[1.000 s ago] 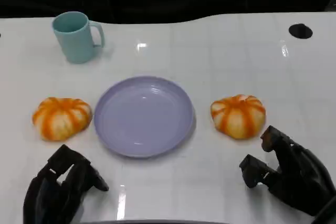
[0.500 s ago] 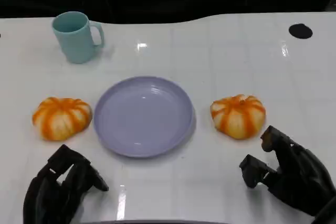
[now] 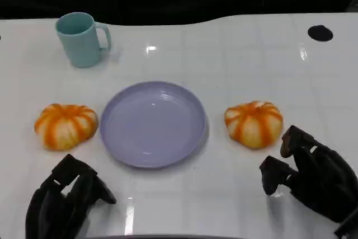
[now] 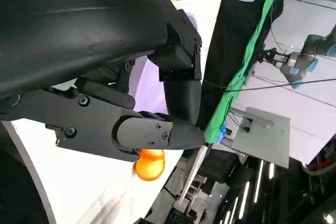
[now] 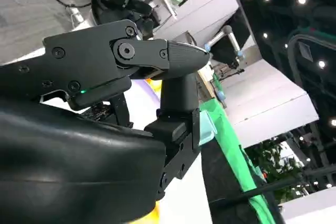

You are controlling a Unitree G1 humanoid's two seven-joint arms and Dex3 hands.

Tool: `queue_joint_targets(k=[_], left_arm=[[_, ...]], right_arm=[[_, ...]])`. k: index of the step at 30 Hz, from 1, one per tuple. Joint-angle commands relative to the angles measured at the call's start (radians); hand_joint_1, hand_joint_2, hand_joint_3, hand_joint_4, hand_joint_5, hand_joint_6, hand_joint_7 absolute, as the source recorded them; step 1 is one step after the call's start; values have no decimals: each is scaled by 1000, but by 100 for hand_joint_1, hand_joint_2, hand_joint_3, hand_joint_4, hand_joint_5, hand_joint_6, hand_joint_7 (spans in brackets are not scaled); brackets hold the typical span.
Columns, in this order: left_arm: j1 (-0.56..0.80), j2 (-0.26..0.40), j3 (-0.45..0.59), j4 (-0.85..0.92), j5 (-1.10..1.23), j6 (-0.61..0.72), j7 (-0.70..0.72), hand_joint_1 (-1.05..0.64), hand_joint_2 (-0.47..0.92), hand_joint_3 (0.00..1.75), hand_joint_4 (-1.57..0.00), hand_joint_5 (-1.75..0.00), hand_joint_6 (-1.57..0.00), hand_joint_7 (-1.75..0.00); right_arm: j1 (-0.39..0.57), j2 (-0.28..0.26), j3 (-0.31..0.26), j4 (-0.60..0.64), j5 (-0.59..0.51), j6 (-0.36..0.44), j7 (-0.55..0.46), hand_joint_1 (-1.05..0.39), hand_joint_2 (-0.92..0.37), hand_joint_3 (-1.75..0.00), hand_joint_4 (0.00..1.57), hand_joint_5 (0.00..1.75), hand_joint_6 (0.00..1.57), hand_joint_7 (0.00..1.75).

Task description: Grasp the bread from the table and place it into the plate.

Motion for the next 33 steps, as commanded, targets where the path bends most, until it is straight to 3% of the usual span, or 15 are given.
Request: queue_joint_targets(k=[1,4,5,7,8,11,16,17,20,24,30,33], left_arm=[[-4,19,3,-8,7,-1,8,-60,92,24,-63,-175,-52,-149],[-6,21,4,-4,9,-2,7,-60,92,24,-64,-175,-52,-149],[-6,20,4,-4,8,-1,7,-60,92,24,-64,-175,-52,-149],[-6,20,4,-5,8,0,8,-60,92,24,-64,-175,-52,-149],[-5,20,4,-6,8,2,7,-60,92,23,-63,-175,-52,-149],[-7,21,3,-5,10,-3,7,-61,92,23,-63,-175,-51,-151],[-9,20,4,-1,10,-10,4,-60,92,24,-63,-175,-50,-152],[-9,19,3,-4,13,-7,12,-61,92,24,-63,-175,-50,-153],[-10,15,3,-5,11,-6,16,-61,92,23,-64,-175,-52,-153],[-11,15,3,-3,8,-5,13,-58,92,25,-64,-175,-52,-152],[-13,18,2,0,7,-1,7,-60,92,23,-65,-175,-52,-151],[-17,19,2,7,8,-4,5,-59,92,23,-64,-175,-53,-150]], right_arm=[[-21,-20,-7,-6,-26,-106,1,-45,-92,-41,40,171,36,135],[-33,-34,0,4,-71,-204,-2,-45,-92,-39,38,151,45,98],[-35,-40,3,5,-87,-236,-6,-45,-92,-35,41,135,49,81],[-38,-44,5,10,-103,-273,-7,-45,-92,-34,44,122,53,65],[-44,-57,10,10,-143,-342,-18,-45,-92,-33,44,118,53,61],[-45,-98,28,-40,-244,-454,-78,-45,-92,-26,46,87,54,36],[-44,-116,51,-40,-258,-494,-112,-44,-92,-24,46,77,55,28],[-53,-148,54,-38,-332,-563,-151,-45,-92,-22,44,74,53,26],[-66,-225,64,-41,-528,-704,-272,-50,-92,-14,44,37,50,7],[-83,-300,86,-23,-737,-830,-445,-50,-92,-9,42,22,43,1],[-77,-391,127,-74,-1014,-863,-677,-56,-90,-2,31,7,33,0],[-70,-427,152,-121,-1148,-835,-780,-57,-89,-1,25,3,30,0]])
